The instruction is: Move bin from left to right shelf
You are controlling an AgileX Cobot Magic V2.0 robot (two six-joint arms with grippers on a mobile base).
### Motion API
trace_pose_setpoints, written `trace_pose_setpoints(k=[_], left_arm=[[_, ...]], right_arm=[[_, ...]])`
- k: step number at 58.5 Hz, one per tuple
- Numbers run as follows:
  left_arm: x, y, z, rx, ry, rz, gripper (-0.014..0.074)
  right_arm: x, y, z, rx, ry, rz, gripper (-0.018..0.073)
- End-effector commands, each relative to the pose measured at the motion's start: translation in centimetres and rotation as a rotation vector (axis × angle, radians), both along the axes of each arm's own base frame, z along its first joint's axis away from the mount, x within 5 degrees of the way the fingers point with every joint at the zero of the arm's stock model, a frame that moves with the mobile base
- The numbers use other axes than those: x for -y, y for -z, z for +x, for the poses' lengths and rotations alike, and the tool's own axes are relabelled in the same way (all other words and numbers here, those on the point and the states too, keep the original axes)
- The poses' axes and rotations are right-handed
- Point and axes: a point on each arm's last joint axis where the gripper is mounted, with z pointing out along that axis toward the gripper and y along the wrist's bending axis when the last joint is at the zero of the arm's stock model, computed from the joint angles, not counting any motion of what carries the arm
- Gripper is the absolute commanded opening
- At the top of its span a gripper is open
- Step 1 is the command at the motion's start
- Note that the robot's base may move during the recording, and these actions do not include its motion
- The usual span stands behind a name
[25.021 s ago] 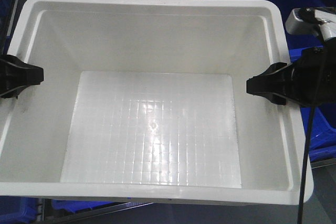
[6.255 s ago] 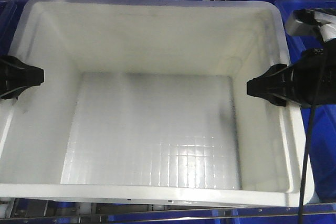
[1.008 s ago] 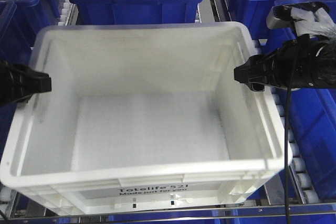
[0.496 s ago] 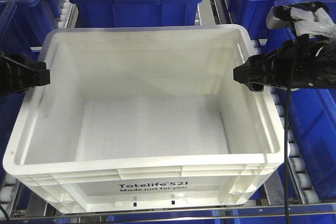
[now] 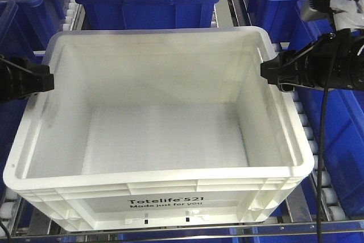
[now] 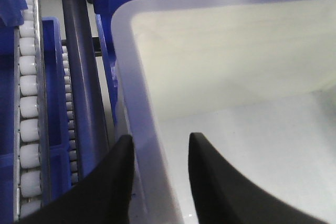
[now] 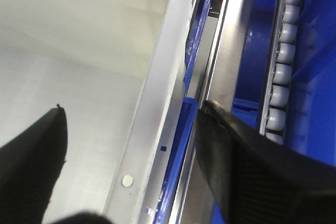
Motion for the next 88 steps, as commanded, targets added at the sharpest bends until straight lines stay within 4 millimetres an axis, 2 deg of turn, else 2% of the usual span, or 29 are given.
trace_pose_setpoints(k=[1, 14, 24, 29, 36, 44, 50, 63, 76, 80, 88], left_arm=[[0.0, -2.5, -0.1, 0.133, -0.015, -0.024, 0.0252], [-0.1, -2.9, -0.6, 0.149, -0.014, -0.026, 0.0252], [-0.4, -4.8, -2.6, 0.254, 0.007, 0.009, 0.0252], [-0.6, -5.1, -3.7, 0.299, 0.008, 0.017, 0.0252], [-0.9, -4.0, -4.9, 0.333, -0.011, 0.012, 0.0252], [-1.2, -1.7, -6.4, 0.336, -0.029, 0.005, 0.0252], [-1.4, -0.6, -7.3, 0.339, -0.035, 0.006, 0.0252], [-2.2, 0.5, -10.4, 0.489, -0.077, -0.011, 0.0252], [-2.7, 3.7, -14.3, 0.522, -0.068, -0.020, 0.0252], [-2.8, 4.1, -15.3, 0.558, -0.069, -0.030, 0.0252], [-3.1, 3.5, -17.0, 0.662, -0.067, -0.019, 0.0252]], right_arm=[[0.3, -2.3, -0.1, 0.117, 0.015, 0.012, 0.0499], [0.4, -2.7, -0.5, 0.140, 0.006, 0.002, 0.0499], [0.6, -3.9, -1.3, 0.219, 0.001, -0.011, 0.0499], [0.8, -4.7, -1.7, 0.262, 0.012, 0.005, 0.0499], [0.9, -5.1, -1.8, 0.294, 0.026, 0.026, 0.0495], [1.3, -3.7, -2.2, 0.338, 0.074, 0.048, 0.0485], [2.1, -2.1, -3.7, 0.408, 0.117, 0.039, 0.0474], [4.0, 0.8, -8.9, 0.578, 0.186, 0.005, 0.0473], [5.3, 4.2, -13.7, 0.664, 0.189, -0.038, 0.0473], [5.5, 4.8, -14.9, 0.697, 0.188, -0.042, 0.0473], [5.8, 4.6, -16.3, 0.754, 0.195, -0.016, 0.0473]])
